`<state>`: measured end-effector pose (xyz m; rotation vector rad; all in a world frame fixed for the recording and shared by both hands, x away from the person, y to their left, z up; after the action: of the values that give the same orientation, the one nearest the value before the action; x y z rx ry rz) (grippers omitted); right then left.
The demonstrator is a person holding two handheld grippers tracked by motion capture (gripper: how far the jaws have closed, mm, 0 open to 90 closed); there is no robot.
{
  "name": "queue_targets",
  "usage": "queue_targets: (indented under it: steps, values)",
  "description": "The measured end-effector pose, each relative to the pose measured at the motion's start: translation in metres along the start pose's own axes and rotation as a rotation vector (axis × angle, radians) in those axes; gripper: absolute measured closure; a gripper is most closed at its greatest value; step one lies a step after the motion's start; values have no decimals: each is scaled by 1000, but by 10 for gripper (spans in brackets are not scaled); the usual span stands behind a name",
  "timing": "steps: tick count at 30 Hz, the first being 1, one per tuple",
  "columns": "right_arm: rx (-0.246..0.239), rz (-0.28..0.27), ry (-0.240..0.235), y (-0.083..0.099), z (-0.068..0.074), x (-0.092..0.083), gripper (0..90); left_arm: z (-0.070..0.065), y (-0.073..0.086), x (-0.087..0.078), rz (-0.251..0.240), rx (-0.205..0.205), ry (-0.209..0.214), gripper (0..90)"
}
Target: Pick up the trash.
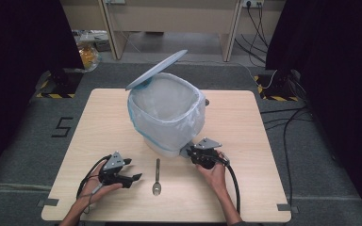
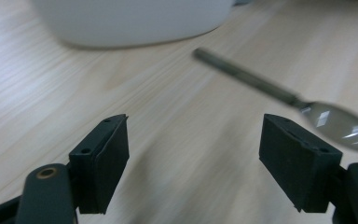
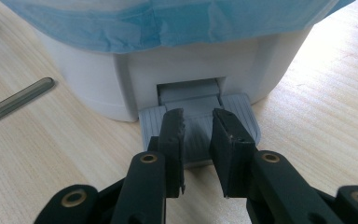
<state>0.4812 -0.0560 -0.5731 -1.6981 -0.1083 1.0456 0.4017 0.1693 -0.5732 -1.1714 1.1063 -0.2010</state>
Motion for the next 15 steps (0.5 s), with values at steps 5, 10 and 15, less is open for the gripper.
queue_targets:
  steps: [5, 10, 15]
  values:
    - [-1, 0, 0, 0, 0, 0, 741, -23, -9, 7, 4, 76, 52, 263]
    - [-1, 0, 0, 0, 0, 0, 740, -32, -11, 18, 14, 103, 73, 294]
    - [1, 0, -2, 0, 0, 0, 740, -39, -20, 27, -5, 138, 98, 362]
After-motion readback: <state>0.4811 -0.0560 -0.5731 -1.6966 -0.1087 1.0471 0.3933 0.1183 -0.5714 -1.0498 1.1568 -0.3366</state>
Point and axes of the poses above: each handheld gripper's, and its own axes: x roughly forward along the jaws, y roughly out of its underside, z roughly to its left, the point moved 10 cm from there along x, roughly forward along the jaws
